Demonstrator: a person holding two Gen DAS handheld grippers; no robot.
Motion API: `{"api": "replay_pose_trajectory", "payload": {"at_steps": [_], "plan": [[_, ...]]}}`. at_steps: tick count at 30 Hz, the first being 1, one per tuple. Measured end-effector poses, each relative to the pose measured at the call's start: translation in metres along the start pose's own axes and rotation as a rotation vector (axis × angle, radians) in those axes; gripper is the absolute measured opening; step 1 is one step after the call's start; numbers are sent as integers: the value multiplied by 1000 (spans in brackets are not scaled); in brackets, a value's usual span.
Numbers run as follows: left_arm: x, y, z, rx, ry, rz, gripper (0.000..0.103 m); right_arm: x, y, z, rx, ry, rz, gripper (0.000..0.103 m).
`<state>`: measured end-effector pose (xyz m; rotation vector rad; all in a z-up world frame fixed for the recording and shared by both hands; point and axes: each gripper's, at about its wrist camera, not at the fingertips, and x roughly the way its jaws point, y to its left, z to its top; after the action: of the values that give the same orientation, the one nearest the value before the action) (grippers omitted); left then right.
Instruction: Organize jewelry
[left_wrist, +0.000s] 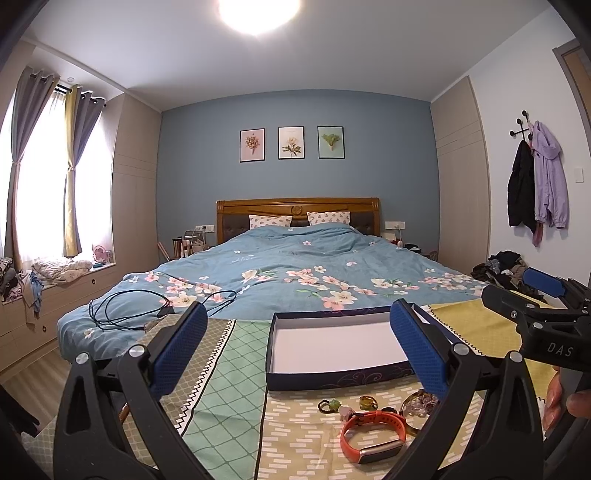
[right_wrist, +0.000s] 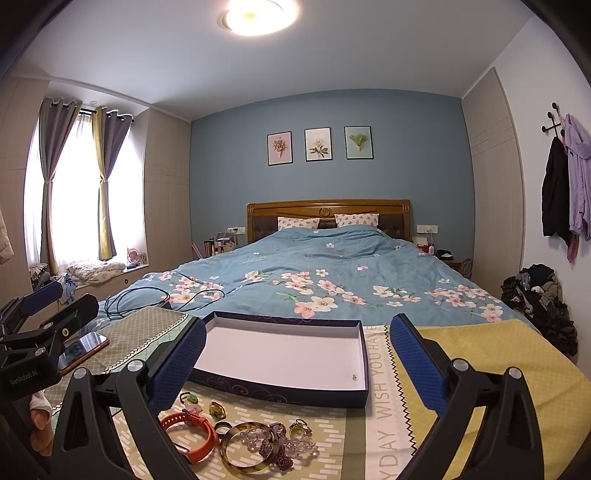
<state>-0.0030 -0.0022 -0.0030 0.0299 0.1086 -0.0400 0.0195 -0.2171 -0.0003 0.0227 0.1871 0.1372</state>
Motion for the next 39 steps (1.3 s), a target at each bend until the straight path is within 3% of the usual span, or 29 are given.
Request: {"api": "replay_pose_trajectory", "payload": {"at_steps": [39], "plan": [[0, 1, 5, -7, 15, -12, 98, -5, 3, -1, 1, -13, -8, 96]]}}
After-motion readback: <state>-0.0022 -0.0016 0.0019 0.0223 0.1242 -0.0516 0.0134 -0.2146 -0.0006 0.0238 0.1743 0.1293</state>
